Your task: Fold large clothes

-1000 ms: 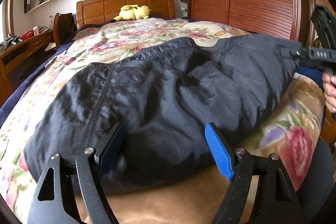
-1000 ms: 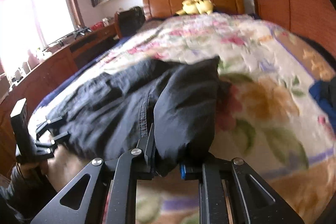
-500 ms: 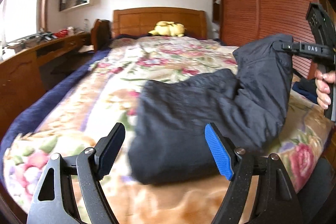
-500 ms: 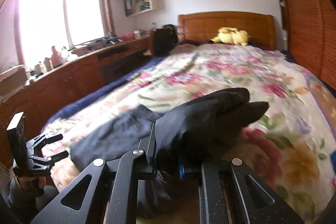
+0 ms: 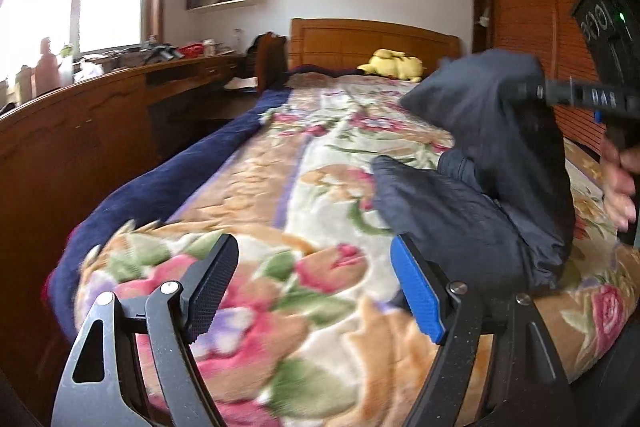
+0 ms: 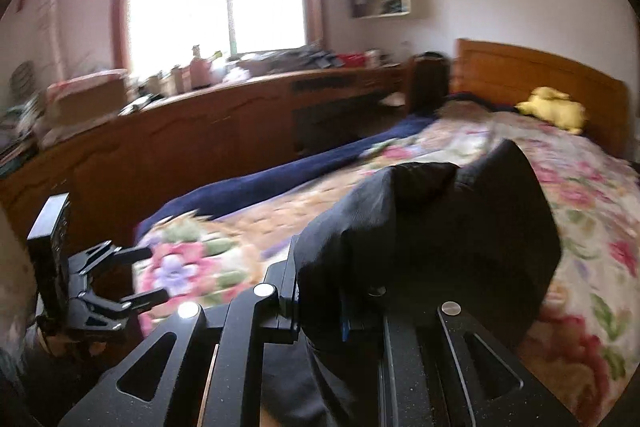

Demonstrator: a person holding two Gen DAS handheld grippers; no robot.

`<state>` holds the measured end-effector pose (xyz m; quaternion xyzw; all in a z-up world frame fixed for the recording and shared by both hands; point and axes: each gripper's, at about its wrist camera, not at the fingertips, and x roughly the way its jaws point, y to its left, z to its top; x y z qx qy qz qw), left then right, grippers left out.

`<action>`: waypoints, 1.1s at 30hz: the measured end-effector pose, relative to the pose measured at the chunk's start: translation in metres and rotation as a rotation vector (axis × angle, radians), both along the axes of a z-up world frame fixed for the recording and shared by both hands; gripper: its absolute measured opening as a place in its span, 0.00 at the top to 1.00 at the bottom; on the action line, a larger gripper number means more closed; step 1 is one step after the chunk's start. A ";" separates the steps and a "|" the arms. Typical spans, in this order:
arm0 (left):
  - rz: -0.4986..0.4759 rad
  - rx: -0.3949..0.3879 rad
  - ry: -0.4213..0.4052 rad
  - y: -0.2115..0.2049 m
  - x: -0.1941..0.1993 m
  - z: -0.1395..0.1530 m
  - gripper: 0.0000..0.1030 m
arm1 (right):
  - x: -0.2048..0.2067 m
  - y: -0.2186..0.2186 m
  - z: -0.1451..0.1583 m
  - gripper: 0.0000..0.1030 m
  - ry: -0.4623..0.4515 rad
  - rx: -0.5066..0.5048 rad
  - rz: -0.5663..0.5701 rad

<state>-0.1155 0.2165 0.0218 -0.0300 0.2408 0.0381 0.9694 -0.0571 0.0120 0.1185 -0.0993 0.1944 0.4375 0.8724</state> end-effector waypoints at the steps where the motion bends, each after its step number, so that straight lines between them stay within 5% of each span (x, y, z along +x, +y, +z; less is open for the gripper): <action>1: 0.011 -0.003 -0.001 0.005 -0.002 0.000 0.23 | -0.002 0.014 -0.009 0.87 0.018 -0.024 0.033; 9: 0.064 -0.018 0.002 0.031 -0.018 -0.007 0.23 | 0.018 0.070 -0.075 0.83 0.164 -0.153 0.099; 12: 0.062 -0.018 -0.004 0.033 -0.019 -0.006 0.23 | 0.029 0.069 -0.068 0.70 0.191 -0.136 0.100; 14: 0.056 -0.019 -0.012 0.031 -0.021 -0.004 0.23 | 0.008 0.063 -0.053 0.41 0.168 -0.113 0.079; 17: 0.042 -0.015 -0.026 0.026 -0.019 0.001 0.23 | -0.008 0.047 -0.025 0.27 0.128 -0.056 0.068; 21: 0.006 -0.012 -0.052 0.012 -0.012 0.013 0.23 | -0.009 0.014 -0.010 0.27 0.028 -0.051 -0.038; 27: -0.086 -0.006 -0.107 -0.021 0.009 0.043 0.23 | 0.038 -0.015 -0.026 0.26 0.016 -0.114 -0.218; 33: -0.144 0.033 -0.016 -0.050 0.047 0.029 0.23 | 0.076 -0.023 -0.046 0.26 0.069 -0.124 -0.301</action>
